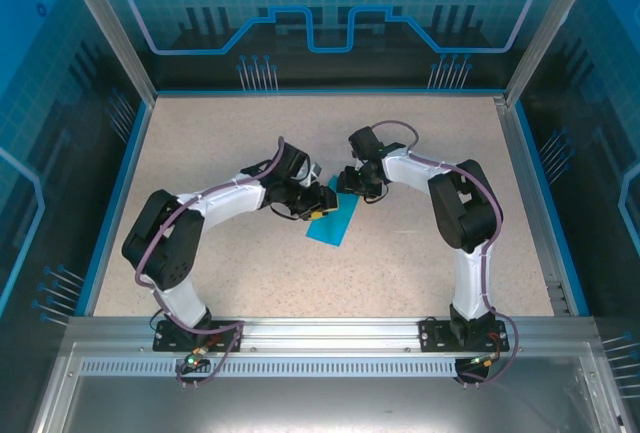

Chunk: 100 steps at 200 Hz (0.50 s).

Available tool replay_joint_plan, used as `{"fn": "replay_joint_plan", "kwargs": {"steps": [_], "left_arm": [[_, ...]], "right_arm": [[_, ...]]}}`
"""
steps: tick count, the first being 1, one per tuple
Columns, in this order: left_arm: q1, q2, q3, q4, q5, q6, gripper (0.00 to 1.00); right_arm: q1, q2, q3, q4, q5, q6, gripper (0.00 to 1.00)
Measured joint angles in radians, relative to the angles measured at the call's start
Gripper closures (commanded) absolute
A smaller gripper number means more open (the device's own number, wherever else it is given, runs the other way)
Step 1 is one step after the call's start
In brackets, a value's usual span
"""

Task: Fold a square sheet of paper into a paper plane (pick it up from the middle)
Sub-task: Fold the triangle a second time at the center of the table.

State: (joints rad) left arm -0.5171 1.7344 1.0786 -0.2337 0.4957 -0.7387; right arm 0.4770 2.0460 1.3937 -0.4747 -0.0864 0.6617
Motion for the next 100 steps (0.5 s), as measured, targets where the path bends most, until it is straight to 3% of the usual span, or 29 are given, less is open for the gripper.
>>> {"fn": "replay_joint_plan", "kwargs": {"steps": [50, 100], "left_arm": [[0.0, 0.062, -0.006, 0.156, 0.023, -0.049, 0.56], [0.0, 0.095, -0.029, 0.193, 0.014, -0.048, 0.66]], "right_arm": [[-0.019, -0.005, -0.022, 0.049, -0.125, 0.005, 0.48], [-0.085, -0.098, -0.136, 0.104, -0.235, 0.021, 0.48]]}}
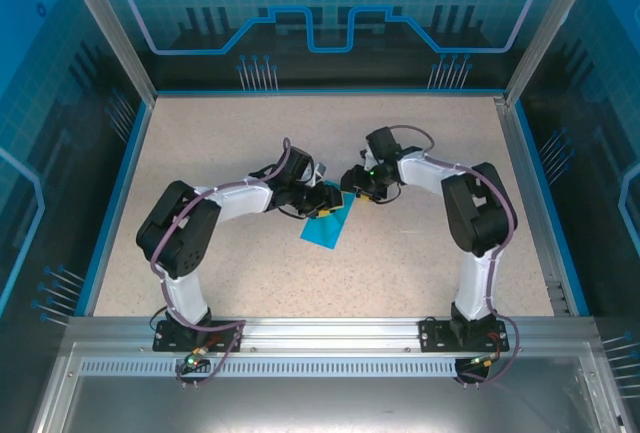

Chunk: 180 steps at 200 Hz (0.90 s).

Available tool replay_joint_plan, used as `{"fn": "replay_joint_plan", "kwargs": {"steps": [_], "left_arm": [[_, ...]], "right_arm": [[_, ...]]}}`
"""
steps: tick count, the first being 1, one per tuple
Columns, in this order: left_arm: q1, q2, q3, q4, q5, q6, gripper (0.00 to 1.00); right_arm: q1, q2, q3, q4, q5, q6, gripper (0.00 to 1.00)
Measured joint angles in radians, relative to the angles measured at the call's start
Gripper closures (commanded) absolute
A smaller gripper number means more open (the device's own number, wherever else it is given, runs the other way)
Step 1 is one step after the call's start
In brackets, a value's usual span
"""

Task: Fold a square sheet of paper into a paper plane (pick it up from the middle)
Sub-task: Fold the triangle a second time at the center of the table.

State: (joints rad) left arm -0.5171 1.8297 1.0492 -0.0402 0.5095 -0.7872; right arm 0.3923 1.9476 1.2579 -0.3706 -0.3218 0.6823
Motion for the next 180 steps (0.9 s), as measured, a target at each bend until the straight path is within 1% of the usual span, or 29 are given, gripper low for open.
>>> {"fn": "replay_joint_plan", "kwargs": {"steps": [32, 57, 81, 117, 145, 180], "left_arm": [[0.0, 0.025, -0.02, 0.016, -0.011, -0.001, 0.7], [0.0, 0.032, -0.025, 0.021, -0.024, -0.003, 0.72], [0.0, 0.032, -0.025, 0.024, -0.038, -0.017, 0.76], [0.0, 0.032, -0.025, 0.024, -0.068, -0.027, 0.8], [0.0, 0.032, -0.025, 0.024, -0.08, -0.032, 0.83], [0.0, 0.032, -0.025, 0.024, -0.091, -0.049, 0.85]], "right_arm": [[-0.02, -0.124, -0.108, 0.034, -0.03, -0.006, 0.5], [-0.019, -0.175, -0.179, 0.058, -0.078, -0.029, 0.53], [-0.002, -0.188, -0.238, 0.076, -0.129, -0.046, 0.55], [0.074, -0.192, -0.279, 0.11, -0.185, -0.054, 0.61], [0.11, -0.192, -0.287, 0.145, -0.197, -0.049, 0.65], [0.116, -0.19, -0.297, 0.181, -0.203, -0.034, 0.67]]}}
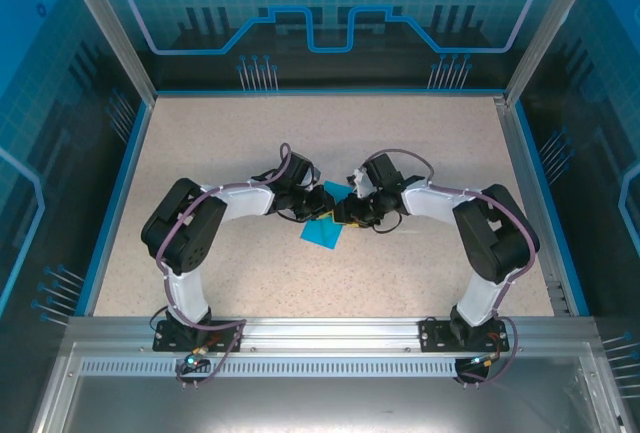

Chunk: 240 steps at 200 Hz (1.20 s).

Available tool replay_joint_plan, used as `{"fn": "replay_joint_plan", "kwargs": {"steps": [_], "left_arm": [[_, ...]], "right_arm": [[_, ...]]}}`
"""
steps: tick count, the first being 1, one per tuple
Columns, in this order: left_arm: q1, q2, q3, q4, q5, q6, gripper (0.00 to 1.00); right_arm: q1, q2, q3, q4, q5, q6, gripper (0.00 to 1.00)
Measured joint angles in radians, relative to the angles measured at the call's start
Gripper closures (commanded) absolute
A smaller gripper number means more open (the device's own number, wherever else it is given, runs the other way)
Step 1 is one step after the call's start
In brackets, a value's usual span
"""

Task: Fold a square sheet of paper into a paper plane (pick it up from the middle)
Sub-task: Fold the triangle a second time at the center of the table.

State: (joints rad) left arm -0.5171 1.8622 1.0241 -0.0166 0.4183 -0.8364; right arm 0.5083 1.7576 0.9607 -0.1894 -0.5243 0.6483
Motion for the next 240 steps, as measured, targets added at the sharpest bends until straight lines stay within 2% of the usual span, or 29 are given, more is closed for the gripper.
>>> {"fn": "replay_joint_plan", "kwargs": {"steps": [34, 84, 126, 180, 240], "left_arm": [[0.0, 0.0, 0.0, 0.0, -0.004, -0.003, 0.86], [0.0, 0.0, 0.0, 0.0, -0.004, -0.004, 0.87], [0.0, 0.0, 0.0, 0.0, -0.004, -0.004, 0.87], [0.0, 0.0, 0.0, 0.0, -0.004, -0.004, 0.87], [0.005, -0.049, 0.0, -0.026, -0.003, -0.003, 0.81]], "right_arm": [[0.003, 0.006, -0.008, 0.024, 0.003, 0.014, 0.68], [0.005, 0.006, -0.039, 0.026, 0.054, 0.019, 0.63], [0.006, 0.012, -0.046, 0.067, 0.039, 0.038, 0.71], [0.01, 0.021, -0.052, 0.108, 0.019, 0.071, 0.88], [0.01, 0.047, -0.024, 0.044, 0.073, 0.031, 0.92]]}}
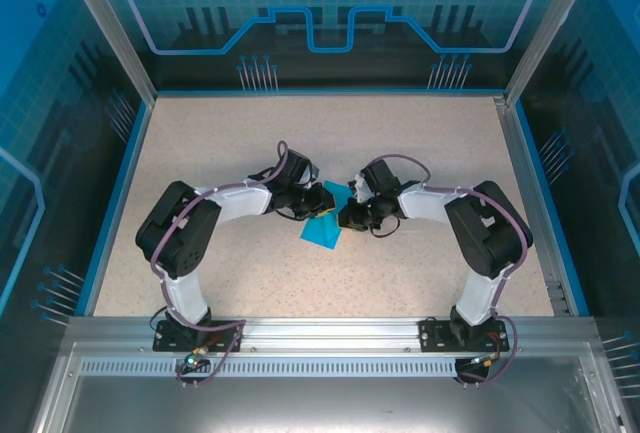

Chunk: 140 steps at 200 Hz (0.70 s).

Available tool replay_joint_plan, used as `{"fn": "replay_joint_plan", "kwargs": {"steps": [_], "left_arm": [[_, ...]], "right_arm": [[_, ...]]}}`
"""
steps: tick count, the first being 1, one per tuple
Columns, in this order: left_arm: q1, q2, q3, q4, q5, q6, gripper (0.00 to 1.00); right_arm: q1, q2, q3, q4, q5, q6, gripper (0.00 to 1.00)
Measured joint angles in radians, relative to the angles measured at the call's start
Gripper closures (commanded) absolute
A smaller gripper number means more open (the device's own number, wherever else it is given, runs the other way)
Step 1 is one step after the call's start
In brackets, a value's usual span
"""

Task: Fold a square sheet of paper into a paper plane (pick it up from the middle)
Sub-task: Fold the triangle a second time at the center of the table.

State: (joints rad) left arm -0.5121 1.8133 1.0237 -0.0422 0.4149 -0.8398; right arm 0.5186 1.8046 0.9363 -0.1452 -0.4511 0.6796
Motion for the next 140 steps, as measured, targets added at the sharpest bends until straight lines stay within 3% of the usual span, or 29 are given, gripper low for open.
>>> {"fn": "replay_joint_plan", "kwargs": {"steps": [140], "left_arm": [[0.001, -0.013, -0.034, 0.003, 0.08, 0.0, 0.89]], "right_arm": [[0.0, 0.036, 0.082, -0.085, 0.058, -0.079, 0.91]]}}
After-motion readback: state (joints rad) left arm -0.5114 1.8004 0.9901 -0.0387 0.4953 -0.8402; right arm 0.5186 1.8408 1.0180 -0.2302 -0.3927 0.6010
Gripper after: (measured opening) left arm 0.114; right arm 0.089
